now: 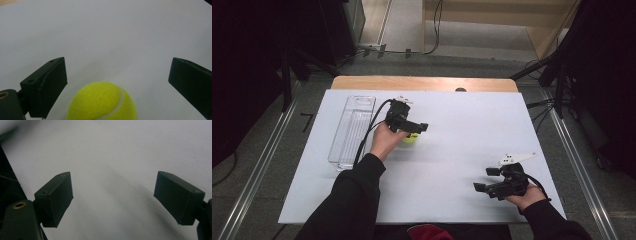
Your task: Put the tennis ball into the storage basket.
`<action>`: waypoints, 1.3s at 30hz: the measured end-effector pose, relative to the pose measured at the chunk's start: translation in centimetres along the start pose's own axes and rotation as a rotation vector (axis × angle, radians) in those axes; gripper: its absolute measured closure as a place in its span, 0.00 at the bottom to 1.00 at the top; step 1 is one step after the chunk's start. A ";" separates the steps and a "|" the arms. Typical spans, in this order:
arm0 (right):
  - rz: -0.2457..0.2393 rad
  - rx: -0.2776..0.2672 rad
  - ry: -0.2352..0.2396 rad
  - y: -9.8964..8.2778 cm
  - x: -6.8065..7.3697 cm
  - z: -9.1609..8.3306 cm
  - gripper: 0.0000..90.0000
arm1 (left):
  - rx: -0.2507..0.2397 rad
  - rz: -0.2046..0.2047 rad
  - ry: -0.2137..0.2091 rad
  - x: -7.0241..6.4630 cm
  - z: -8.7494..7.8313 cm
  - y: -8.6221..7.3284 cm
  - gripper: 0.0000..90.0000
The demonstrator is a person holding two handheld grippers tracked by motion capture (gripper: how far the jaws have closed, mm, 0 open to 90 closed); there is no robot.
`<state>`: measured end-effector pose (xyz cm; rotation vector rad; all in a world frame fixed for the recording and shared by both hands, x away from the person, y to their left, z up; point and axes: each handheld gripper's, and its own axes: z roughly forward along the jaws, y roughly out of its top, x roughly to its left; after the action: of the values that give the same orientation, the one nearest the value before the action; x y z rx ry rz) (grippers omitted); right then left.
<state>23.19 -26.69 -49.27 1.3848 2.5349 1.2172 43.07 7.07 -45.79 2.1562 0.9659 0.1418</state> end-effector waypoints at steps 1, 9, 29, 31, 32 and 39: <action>0.001 0.001 -0.001 0.0 0.0 0.0 0.15 | 0.004 0.002 -0.001 0.0 0.1 -0.1 0.03; 0.002 0.001 0.000 0.0 0.0 0.0 0.15 | 0.028 0.015 0.005 -0.2 0.7 -0.4 0.03; -0.007 0.008 0.003 0.0 0.0 0.1 0.15 | 0.069 -0.020 0.016 0.2 1.8 -2.3 0.03; -0.009 0.008 0.003 0.0 0.0 0.1 0.15 | 0.074 -0.024 0.022 0.3 1.8 -2.5 0.03; -0.009 0.008 0.003 0.0 0.0 0.1 0.15 | 0.077 -0.026 0.023 0.4 1.8 -2.6 0.03; -0.008 0.009 0.004 0.0 0.1 0.1 0.15 | 0.111 -0.021 0.032 0.6 2.0 -3.3 0.03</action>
<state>23.18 -26.59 -49.28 1.3743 2.5488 1.2099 42.28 7.70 -49.52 2.2497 1.0359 0.1152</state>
